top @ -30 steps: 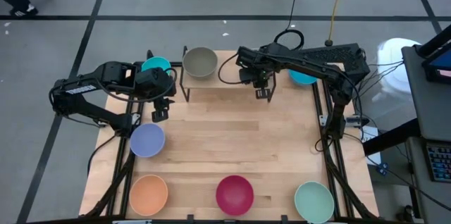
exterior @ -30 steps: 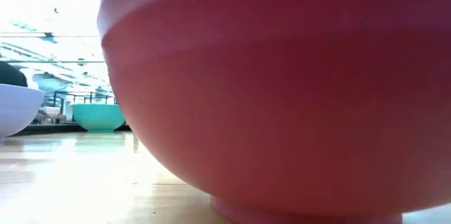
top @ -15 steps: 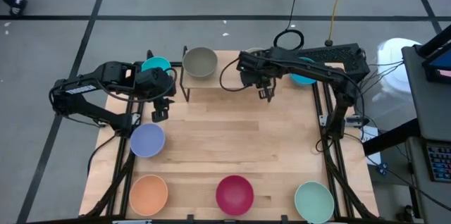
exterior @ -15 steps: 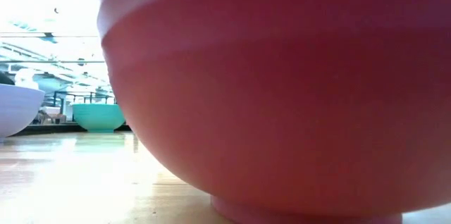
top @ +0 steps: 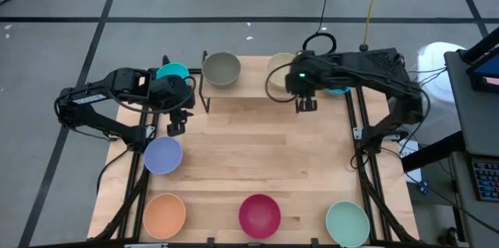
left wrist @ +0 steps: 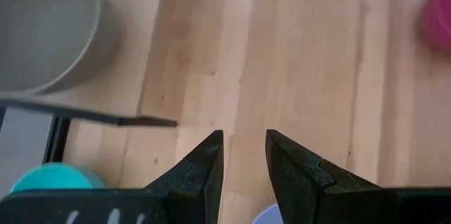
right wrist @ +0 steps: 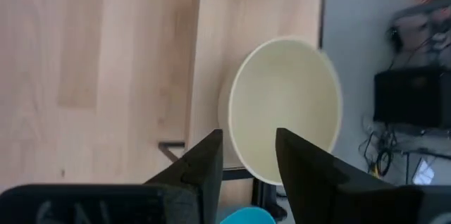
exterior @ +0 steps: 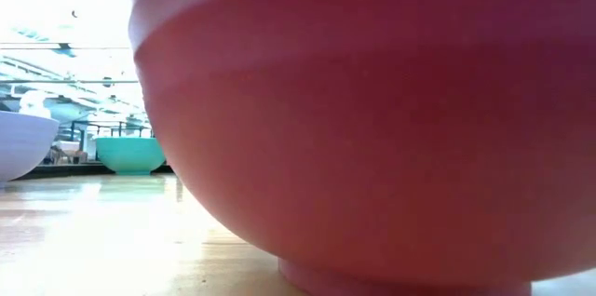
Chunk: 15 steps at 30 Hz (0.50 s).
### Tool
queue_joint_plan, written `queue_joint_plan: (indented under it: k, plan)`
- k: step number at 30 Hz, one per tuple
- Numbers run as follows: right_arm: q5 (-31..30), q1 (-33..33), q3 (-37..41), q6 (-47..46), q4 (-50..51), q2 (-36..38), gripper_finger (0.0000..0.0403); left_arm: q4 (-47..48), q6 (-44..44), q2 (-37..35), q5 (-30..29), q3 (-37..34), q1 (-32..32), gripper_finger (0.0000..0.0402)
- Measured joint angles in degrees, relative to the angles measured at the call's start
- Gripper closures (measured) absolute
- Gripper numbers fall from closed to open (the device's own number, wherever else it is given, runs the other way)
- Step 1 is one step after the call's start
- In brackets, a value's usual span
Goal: Place and stack bowls onto a shelf
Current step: Stack the pink bowl on top of the gray bowl on the shelf
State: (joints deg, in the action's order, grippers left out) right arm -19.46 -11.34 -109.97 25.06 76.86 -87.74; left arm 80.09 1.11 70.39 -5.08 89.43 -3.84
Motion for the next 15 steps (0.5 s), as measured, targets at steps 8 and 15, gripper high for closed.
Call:
queue_joint_plan:
  k: [8,15]
  plan:
    - [0.0,2.92,0.0,-1.84,-4.48,8.3,0.0277,-1.6,-1.85,1.87,1.06,0.0,4.54,0.0289]
    - [-0.22,4.03,-0.02,-4.93,-7.33,13.83,0.0277,-5.33,5.04,7.6,1.17,-0.02,9.81,0.0289]
